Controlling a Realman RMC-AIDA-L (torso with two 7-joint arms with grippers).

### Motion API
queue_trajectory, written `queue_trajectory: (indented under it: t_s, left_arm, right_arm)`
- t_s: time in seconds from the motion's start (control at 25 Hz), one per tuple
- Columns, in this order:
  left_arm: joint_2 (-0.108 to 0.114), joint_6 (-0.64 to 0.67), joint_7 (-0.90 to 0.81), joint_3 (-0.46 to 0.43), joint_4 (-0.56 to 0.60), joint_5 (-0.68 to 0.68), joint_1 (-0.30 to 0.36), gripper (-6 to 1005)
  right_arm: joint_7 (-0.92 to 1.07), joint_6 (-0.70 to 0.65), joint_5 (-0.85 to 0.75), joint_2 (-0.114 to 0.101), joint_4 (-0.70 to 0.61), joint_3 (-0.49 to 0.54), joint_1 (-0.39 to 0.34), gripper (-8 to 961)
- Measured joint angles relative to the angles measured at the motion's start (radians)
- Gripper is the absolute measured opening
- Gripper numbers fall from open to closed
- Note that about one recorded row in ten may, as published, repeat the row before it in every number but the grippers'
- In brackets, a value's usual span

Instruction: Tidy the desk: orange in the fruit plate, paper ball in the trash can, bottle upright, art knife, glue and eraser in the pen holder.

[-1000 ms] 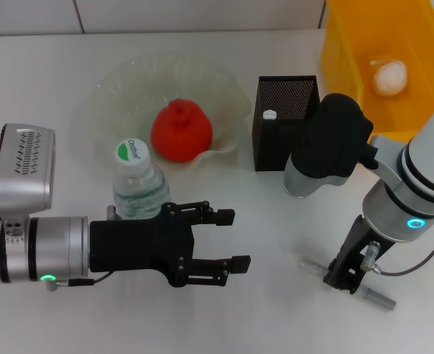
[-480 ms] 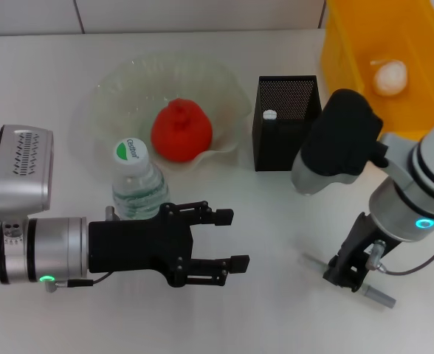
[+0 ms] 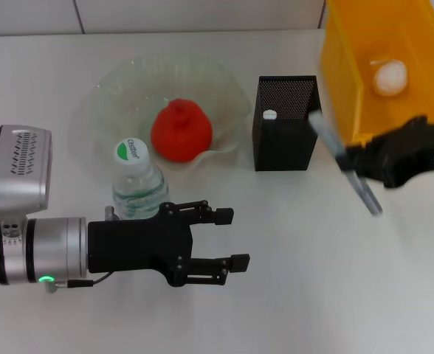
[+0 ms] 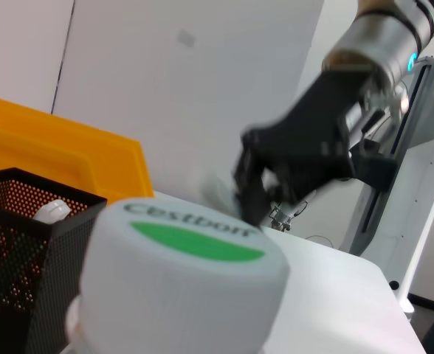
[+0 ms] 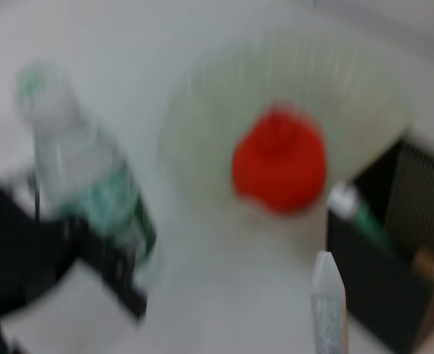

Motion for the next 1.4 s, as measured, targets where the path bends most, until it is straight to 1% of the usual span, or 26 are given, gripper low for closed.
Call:
queue_trajectory:
  t_s: [0.08, 0.12, 0.2, 0.28, 0.4, 0.56, 0.64, 0.72, 0.84, 1.04, 1.24, 1.32, 1.36, 1.4]
  left_arm:
    - [-0.001, -0.002, 0.001, 0.000, -0.005, -0.009, 0.001, 800]
    - [-0.002, -0.004, 0.000, 0.000, -0.005, -0.010, 0.001, 800]
    - [-0.003, -0.005, -0.001, 0.000, -0.005, -0.011, 0.002, 800]
    - [-0.003, -0.004, -0.004, 0.000, -0.007, -0.025, 0.003, 800]
    - [-0.004, -0.001, -0.005, 0.000, -0.007, -0.035, 0.007, 800]
    - [-0.004, 0.000, -0.001, 0.000, -0.008, -0.046, 0.011, 800]
    - [-0.004, 0.001, -0.002, 0.000, -0.008, -0.049, 0.011, 800]
    - [-0.005, 0.004, -0.003, 0.000, -0.008, -0.051, 0.012, 800]
    - [-0.005, 0.010, -0.002, 0.000, -0.013, -0.055, 0.012, 800]
    - [-0.004, 0.018, 0.001, 0.002, -0.019, -0.063, 0.018, 800]
    - [-0.004, 0.034, 0.002, 0.006, -0.020, -0.063, 0.022, 800]
    - [-0.004, 0.054, 0.002, 0.005, -0.020, -0.063, 0.027, 800]
    - [-0.003, 0.071, 0.003, 0.005, -0.020, -0.063, 0.031, 800]
    - [-0.002, 0.087, 0.004, 0.005, -0.019, -0.063, 0.035, 800]
  right_arm:
    - [-0.086, 0.097, 0.135, 0.000, 0.033, 0.048, -0.043, 123]
    - [-0.134, 0.153, 0.203, 0.000, 0.061, 0.055, -0.060, 123]
    - [-0.275, 0.270, 0.363, -0.001, 0.147, 0.059, -0.088, 123]
    - [-0.437, 0.346, 0.525, -0.002, 0.270, 0.056, -0.081, 123]
    - [-0.695, 0.412, 0.794, -0.002, 0.514, 0.063, -0.027, 123]
    - [-1.026, 0.408, 1.112, -0.005, 0.886, 0.073, 0.089, 122]
    - [-1.123, 0.388, 1.198, -0.008, 1.037, 0.074, 0.159, 122]
    - [-1.156, 0.381, 1.213, -0.009, 1.137, 0.074, 0.209, 124]
    - [-1.158, 0.381, 1.212, -0.010, 1.191, 0.075, 0.236, 130]
    - [-1.149, 0.343, 1.208, -0.010, 1.182, 0.070, 0.212, 140]
    - [-1.135, 0.271, 1.209, -0.011, 1.177, 0.080, 0.185, 314]
    - [-1.127, 0.221, 1.207, -0.013, 1.169, 0.098, 0.169, 410]
    - [-1.121, 0.182, 1.203, -0.017, 1.164, 0.110, 0.159, 459]
    - [-1.112, 0.124, 1.195, -0.027, 1.157, 0.121, 0.149, 507]
